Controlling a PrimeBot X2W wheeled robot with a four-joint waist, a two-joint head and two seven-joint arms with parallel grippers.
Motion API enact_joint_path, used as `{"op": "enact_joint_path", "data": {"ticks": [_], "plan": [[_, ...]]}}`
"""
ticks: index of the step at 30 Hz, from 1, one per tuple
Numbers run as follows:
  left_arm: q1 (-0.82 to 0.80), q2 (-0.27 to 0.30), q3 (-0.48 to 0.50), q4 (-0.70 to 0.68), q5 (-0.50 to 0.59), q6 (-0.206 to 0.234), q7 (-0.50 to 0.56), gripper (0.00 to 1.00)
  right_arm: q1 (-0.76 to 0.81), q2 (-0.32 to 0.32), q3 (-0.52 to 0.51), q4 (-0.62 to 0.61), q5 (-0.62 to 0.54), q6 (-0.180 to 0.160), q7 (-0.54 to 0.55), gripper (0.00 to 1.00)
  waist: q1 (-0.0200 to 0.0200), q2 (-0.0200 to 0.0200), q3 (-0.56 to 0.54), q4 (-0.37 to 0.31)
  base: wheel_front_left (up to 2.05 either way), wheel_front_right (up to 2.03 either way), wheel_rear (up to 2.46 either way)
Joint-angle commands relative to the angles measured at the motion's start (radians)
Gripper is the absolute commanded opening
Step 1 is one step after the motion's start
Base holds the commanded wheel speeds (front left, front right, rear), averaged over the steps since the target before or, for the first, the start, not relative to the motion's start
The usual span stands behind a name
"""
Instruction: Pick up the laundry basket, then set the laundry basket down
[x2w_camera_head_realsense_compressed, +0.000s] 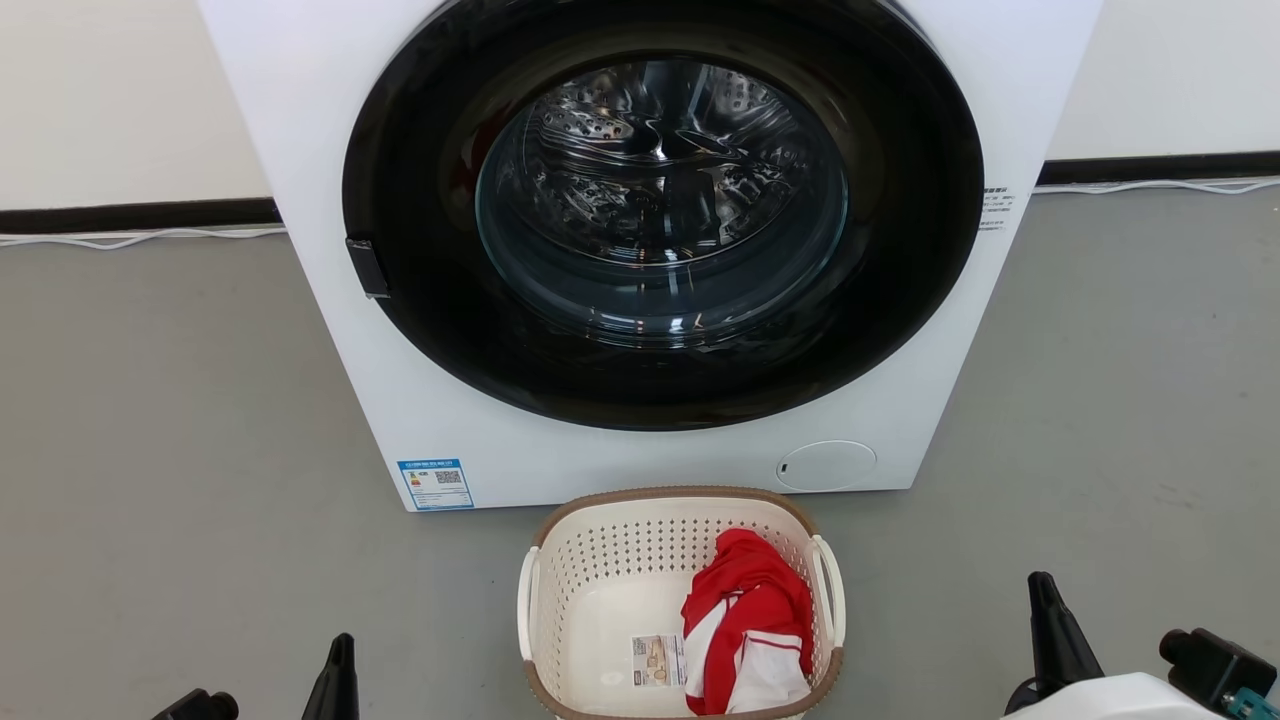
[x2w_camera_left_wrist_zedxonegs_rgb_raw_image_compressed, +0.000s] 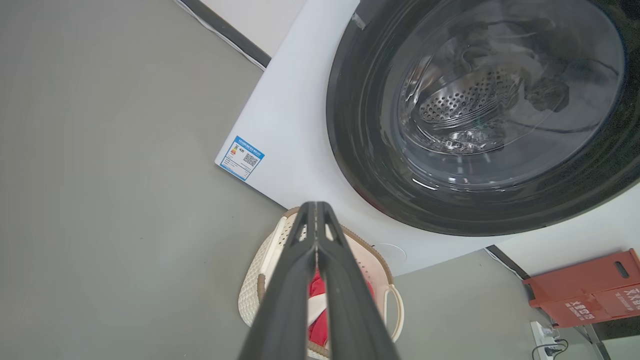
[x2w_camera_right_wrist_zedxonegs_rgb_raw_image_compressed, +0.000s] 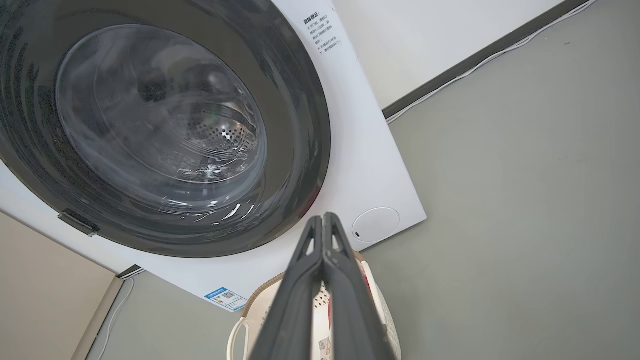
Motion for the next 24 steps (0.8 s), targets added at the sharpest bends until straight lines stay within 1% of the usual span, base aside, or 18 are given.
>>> {"op": "enact_joint_path", "data": {"ticks": [1,24], "plan": [[-0.054,0.007,0.017,-0.031,-0.024,-0.008,0.003,0.0,-0.05,-0.007,0.001,-0.03,0.031,0.002,0.008,0.0,-0.0001,0.0,0.0,0.0,0.0,0.0,0.0],[-0.082,0.005,0.033,-0.059,-0.253,-0.024,0.071,0.0,-0.069,-0.008,-0.004,-0.056,0.315,0.004,0.075,0.0,-0.0001,0.0,0.004,-0.005,0.0,0.0,0.0]]}}
